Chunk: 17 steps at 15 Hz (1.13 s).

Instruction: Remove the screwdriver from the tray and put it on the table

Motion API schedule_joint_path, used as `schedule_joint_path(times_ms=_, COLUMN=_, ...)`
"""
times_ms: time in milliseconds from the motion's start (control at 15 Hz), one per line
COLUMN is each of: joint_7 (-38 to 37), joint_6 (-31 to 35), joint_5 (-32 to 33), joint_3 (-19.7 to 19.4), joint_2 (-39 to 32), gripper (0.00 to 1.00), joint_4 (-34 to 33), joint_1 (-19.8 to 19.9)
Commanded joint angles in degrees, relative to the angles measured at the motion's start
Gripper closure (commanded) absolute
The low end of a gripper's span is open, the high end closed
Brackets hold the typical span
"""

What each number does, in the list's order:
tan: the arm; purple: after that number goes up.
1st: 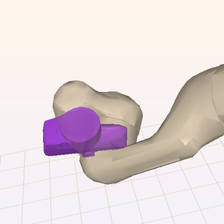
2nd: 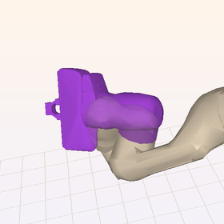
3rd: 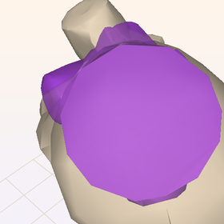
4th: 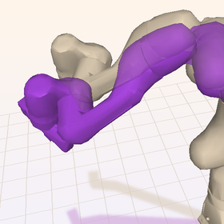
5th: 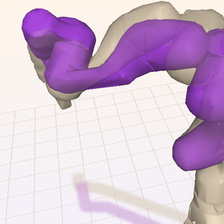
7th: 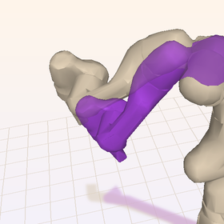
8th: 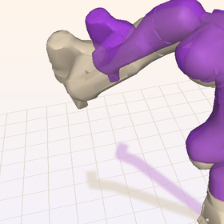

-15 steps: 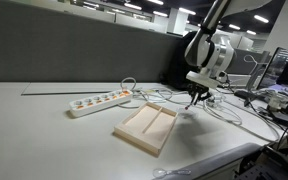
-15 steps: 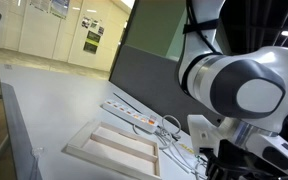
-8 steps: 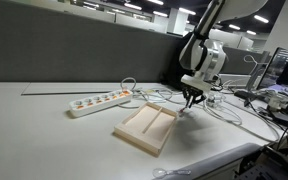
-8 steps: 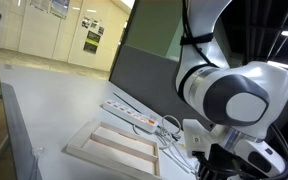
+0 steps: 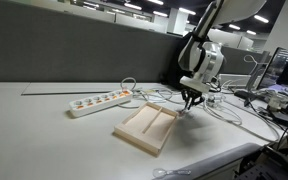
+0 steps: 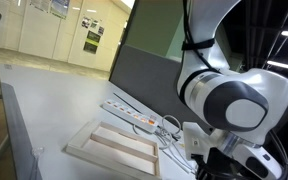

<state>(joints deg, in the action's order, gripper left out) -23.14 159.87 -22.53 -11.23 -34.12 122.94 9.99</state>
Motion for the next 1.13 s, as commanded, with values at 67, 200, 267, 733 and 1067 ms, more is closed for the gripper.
schedule_joint_path(times_ms=67, joint_7=-0.8, joint_6=-2.1, joint_5=-0.6, joint_3=0.6, joint_2=-0.6, gripper=0.49, joint_4=-1.9, joint_1=1.4)
schedule_joint_path(times_ms=200, joint_7=-0.9, joint_6=-2.5, joint_5=-0.6, joint_3=0.6, joint_2=-0.6, gripper=0.39, joint_4=-2.0, joint_1=1.5)
schedule_joint_path(times_ms=267, joint_7=-0.9, joint_6=-2.7, joint_5=-0.6, joint_3=0.6, joint_2=-0.5, gripper=0.32, joint_4=-2.0, joint_1=1.6)
schedule_joint_path(times_ms=733, joint_7=-0.4, joint_6=-3.1, joint_5=-0.6, joint_3=0.8, joint_2=1.4, gripper=0.0, joint_4=-0.6, joint_1=1.5)
schedule_joint_path(times_ms=1067, joint_7=0.3, joint_6=-1.6, joint_5=-0.2, joint_3=0.6, joint_2=5.8, gripper=0.0, joint_4=2.2, joint_1=0.8)
